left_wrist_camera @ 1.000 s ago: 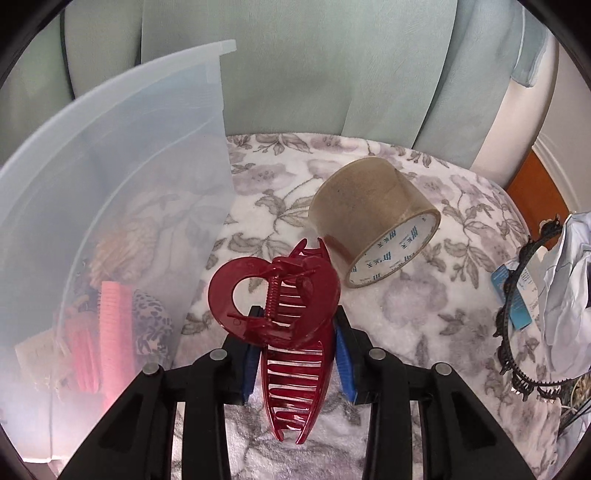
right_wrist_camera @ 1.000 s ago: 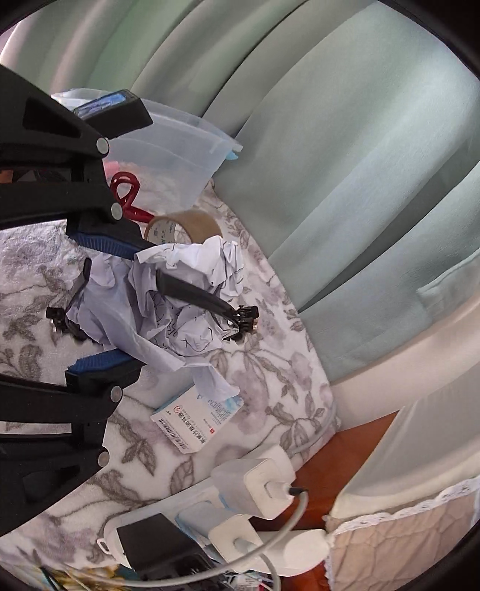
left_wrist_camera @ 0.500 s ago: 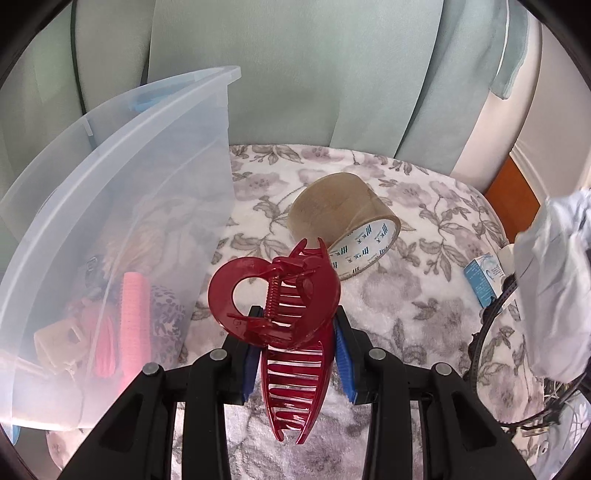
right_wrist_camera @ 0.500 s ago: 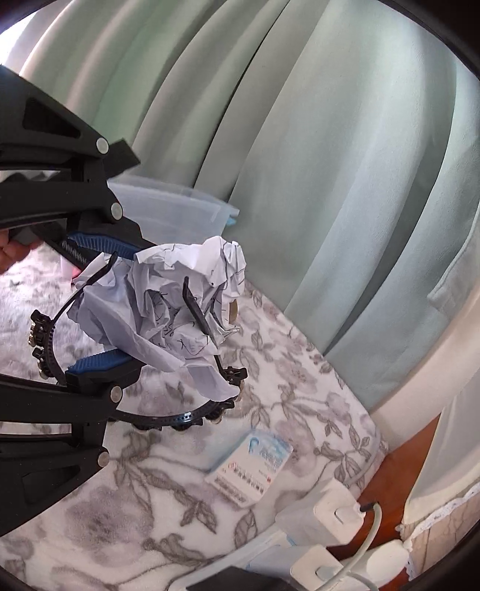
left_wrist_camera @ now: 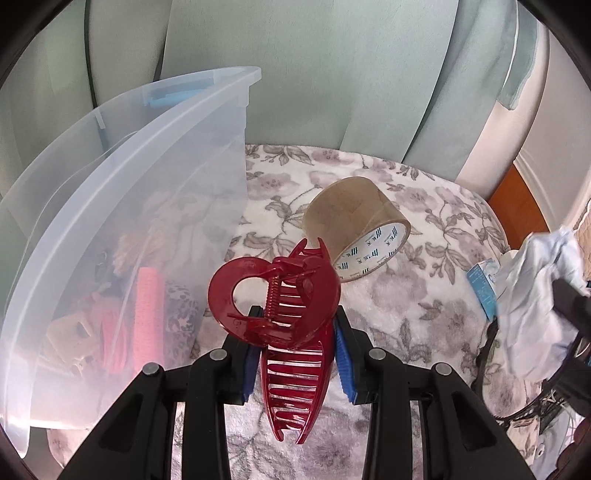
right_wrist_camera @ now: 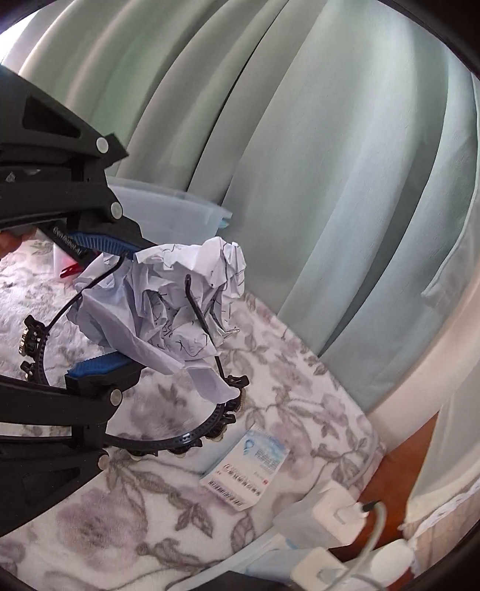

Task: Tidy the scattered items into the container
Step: 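Lift the claw clip with the left tool while the right tool lifts the crumpled paper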

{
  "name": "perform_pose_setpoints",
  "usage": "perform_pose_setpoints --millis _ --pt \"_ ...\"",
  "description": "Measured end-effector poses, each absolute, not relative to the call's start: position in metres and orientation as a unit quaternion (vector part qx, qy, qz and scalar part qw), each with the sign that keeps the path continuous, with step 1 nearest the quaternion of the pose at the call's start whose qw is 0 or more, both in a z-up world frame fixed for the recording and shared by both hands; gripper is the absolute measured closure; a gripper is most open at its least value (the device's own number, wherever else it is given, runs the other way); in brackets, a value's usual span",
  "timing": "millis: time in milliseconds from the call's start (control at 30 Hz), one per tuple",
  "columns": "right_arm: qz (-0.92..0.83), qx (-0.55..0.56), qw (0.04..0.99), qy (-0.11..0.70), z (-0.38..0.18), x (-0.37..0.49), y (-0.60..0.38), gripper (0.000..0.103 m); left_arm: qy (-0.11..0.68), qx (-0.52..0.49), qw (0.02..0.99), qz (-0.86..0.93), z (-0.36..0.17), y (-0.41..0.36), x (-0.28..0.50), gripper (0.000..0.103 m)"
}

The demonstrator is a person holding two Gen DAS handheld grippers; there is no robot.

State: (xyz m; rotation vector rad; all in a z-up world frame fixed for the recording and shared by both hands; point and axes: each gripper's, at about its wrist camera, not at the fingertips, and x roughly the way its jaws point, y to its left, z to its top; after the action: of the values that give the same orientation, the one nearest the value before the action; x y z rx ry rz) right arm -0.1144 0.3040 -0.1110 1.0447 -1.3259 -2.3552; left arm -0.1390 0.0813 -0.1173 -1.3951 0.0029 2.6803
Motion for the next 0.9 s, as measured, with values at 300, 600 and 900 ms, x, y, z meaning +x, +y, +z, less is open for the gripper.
perform_pose_setpoints --millis 300,600,900 --pt "-0.795 0.419 0.076 -0.431 -0.146 -0.112 0.303 0.05 -0.001 -0.462 0.061 0.885 -0.117 0.08 -0.139 0.066" --pt "-0.801 0.435 0.105 -0.397 -0.139 -0.12 0.281 0.037 -0.005 -0.461 0.059 0.885 -0.116 0.075 -0.138 0.066" --pt "-0.816 0.422 0.077 -0.388 -0.123 -0.099 0.295 0.037 -0.014 -0.46 0.058 0.886 -0.116 0.07 -0.138 0.066"
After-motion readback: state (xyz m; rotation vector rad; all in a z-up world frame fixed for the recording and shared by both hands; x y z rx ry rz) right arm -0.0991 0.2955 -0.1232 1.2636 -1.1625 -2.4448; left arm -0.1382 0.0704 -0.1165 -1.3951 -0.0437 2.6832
